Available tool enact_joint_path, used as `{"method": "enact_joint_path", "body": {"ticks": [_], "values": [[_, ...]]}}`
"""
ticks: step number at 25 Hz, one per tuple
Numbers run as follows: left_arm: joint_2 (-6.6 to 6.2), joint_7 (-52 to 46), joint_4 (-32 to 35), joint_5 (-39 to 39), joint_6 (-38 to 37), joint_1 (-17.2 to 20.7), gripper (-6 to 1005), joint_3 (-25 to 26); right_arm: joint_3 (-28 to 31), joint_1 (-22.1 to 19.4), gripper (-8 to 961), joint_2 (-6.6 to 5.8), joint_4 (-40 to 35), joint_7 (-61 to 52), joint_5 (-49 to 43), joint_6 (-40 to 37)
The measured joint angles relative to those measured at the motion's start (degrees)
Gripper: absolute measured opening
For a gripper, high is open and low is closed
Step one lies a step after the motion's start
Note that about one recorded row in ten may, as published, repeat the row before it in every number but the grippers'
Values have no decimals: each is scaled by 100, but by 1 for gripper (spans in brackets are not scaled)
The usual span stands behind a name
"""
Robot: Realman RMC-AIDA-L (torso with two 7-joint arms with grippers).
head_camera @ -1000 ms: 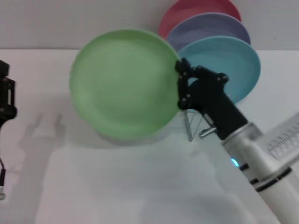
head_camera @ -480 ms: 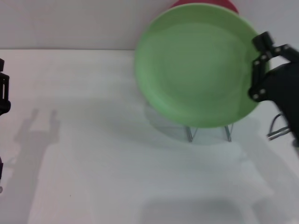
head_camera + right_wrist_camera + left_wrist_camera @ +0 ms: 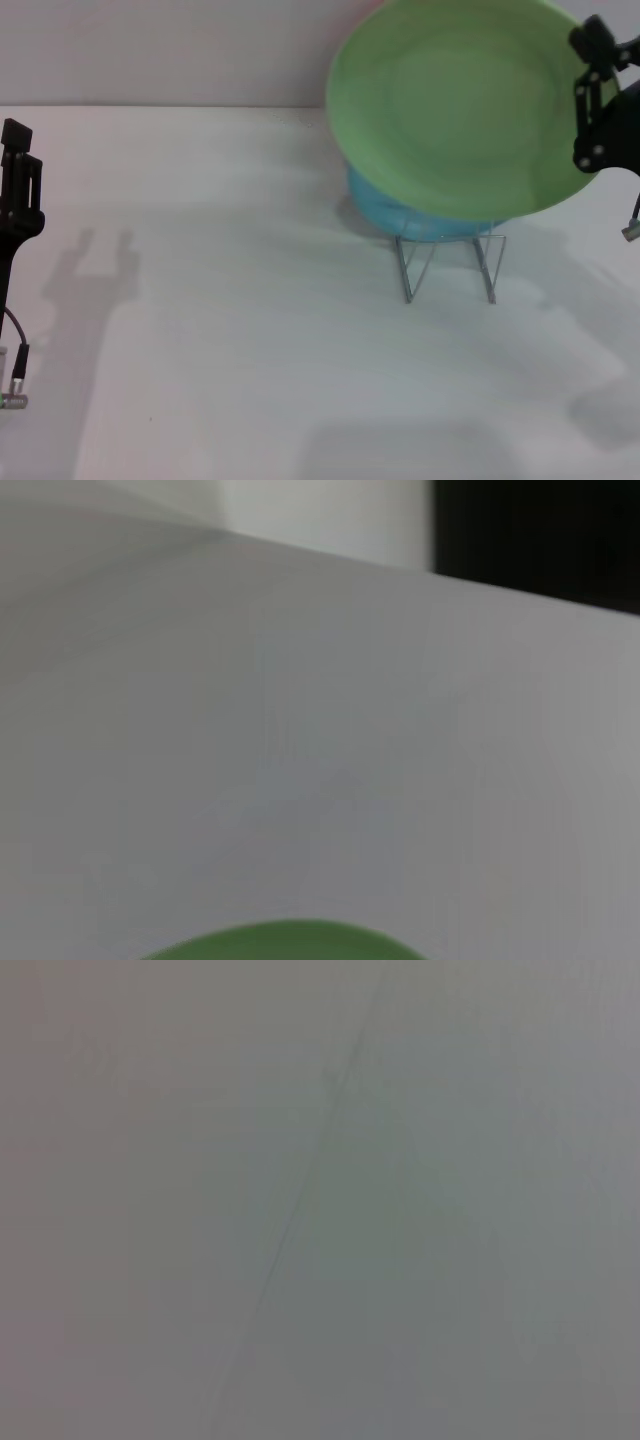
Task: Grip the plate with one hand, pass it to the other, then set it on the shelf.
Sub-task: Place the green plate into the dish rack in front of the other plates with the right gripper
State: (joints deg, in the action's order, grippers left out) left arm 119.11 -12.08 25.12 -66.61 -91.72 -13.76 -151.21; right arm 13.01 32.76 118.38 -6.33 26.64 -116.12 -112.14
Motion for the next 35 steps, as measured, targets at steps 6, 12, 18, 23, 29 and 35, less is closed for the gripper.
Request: {"method": "enact_joint_path", "body": {"ticks": [6, 12, 18, 23, 29, 35], "values": [[-1, -2, 129, -2, 16, -4, 478, -2, -632, 183, 20, -139, -692, -53, -23, -15], [-2, 44, 310, -129, 99, -15, 477, -4, -1002, 323, 21, -433, -1045, -279, -13, -28], [0, 74, 515, -326, 342, -103, 477, -5, -1246, 484, 20, -617, -1699, -943, 26, -37], [4, 273, 705, -434, 520, -188, 476, -5, -1601, 590, 19, -759, -2141, -1714, 58, -44], [7, 551, 903, -457, 602, -218, 476, -5, -1967, 669, 20, -787, -2557, -2042, 66, 64], [7, 553, 953, -459, 605, -223, 476, -5, -2236, 720, 20, -789, -2775, -2176, 67, 204]]}}
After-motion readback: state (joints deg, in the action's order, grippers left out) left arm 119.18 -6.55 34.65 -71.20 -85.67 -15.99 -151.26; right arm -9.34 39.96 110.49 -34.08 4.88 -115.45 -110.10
